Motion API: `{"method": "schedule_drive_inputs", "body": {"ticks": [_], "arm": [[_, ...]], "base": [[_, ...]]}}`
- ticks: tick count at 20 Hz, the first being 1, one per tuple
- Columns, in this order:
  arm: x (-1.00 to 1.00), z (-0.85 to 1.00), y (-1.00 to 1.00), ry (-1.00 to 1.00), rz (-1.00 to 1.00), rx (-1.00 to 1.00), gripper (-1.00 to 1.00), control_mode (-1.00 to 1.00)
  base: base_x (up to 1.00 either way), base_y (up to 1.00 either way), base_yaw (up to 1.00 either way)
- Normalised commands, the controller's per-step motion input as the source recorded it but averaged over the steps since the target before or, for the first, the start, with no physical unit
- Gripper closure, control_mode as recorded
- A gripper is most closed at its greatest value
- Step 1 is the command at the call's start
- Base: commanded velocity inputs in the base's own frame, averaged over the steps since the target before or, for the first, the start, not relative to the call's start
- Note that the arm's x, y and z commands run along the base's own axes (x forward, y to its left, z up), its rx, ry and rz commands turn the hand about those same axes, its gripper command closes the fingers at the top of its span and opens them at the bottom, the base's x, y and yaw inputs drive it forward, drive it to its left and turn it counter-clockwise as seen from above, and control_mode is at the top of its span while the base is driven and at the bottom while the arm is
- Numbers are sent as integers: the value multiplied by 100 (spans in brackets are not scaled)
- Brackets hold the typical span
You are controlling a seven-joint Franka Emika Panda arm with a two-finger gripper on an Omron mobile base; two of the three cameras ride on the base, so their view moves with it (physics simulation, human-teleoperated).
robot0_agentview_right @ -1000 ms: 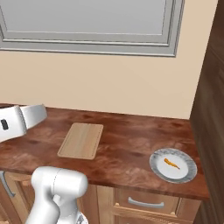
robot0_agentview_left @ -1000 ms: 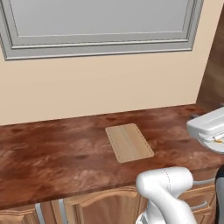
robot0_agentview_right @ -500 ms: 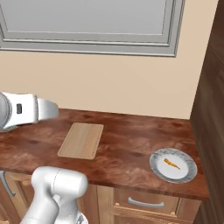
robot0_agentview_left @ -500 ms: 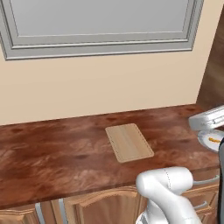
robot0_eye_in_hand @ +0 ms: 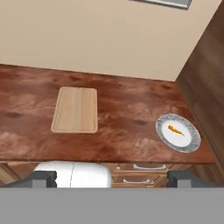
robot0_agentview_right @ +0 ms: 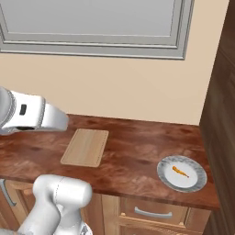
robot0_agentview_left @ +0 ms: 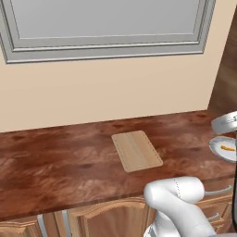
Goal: Pick the shrimp from the plate and place it on the cutting board. Then pick the condiment bottle from the cabinet and place it next to the cutting board.
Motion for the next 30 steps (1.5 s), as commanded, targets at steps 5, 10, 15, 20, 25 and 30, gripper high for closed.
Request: {"method": "schedule_drive_inputs", "body": {"ticks": [5,10,15,20,25,30], "arm": [[-20,-42,-1,0,-14,5,-100,-100],[0,-40,-4,0,-15,9,-100,-100],[11,-26,-25,0,-17,11,-100,-100],[25,-24,-38,0,-21,9,-100,-100],[37,-30,-42,2,-25,4,-100,-100],[35,-27,-44,1,-22,7,-100,-100]], "base": [[0,0,0],[0,0,0],[0,0,0],[0,0,0],[0,0,0],[0,0,0]]}}
